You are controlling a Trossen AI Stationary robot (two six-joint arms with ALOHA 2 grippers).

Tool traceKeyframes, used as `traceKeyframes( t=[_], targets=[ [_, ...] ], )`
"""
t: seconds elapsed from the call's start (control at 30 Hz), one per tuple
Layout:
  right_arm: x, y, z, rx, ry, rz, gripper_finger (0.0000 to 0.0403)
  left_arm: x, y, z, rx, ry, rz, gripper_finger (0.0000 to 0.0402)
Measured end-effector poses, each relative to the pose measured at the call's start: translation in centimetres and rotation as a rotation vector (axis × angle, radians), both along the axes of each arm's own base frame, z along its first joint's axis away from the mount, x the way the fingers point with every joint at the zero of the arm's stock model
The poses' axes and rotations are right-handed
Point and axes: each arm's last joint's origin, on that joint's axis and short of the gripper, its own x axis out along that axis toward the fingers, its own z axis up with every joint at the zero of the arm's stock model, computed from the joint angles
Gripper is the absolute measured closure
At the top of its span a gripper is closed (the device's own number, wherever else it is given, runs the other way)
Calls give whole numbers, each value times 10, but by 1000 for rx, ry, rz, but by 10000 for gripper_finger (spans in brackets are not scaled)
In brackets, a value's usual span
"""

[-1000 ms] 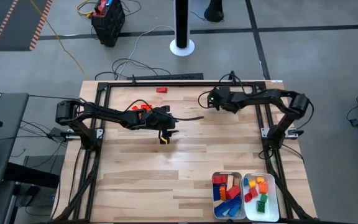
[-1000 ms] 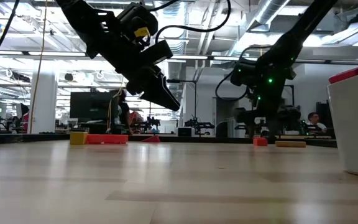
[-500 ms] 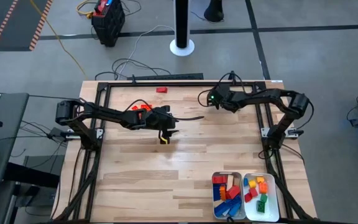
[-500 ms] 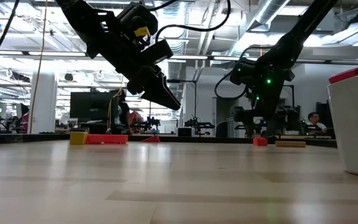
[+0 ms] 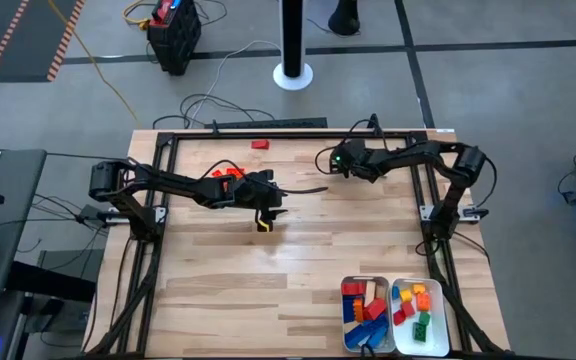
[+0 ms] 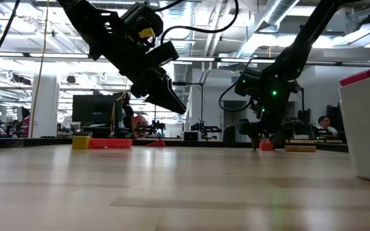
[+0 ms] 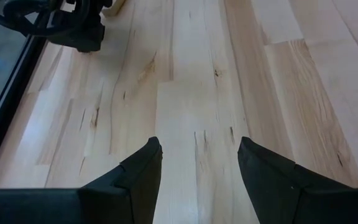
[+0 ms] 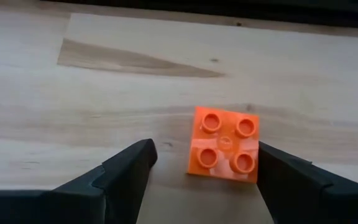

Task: Sort blocks by size
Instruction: Put the small orange game piece into the white bin

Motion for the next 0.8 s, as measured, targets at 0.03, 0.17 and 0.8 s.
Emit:
traceKeyframes(
  t=[0.03, 0.17, 0.8],
  targets=[
    [0, 0, 0, -3, 1, 5, 101, 0, 0, 0, 0, -1, 0, 200],
    [0, 0, 0, -4, 5, 10, 101, 0, 0, 0, 0, 0, 0, 200],
    [-3, 7, 5, 105, 94, 199, 244, 0, 0, 0, 1, 0, 0, 200]
  ],
)
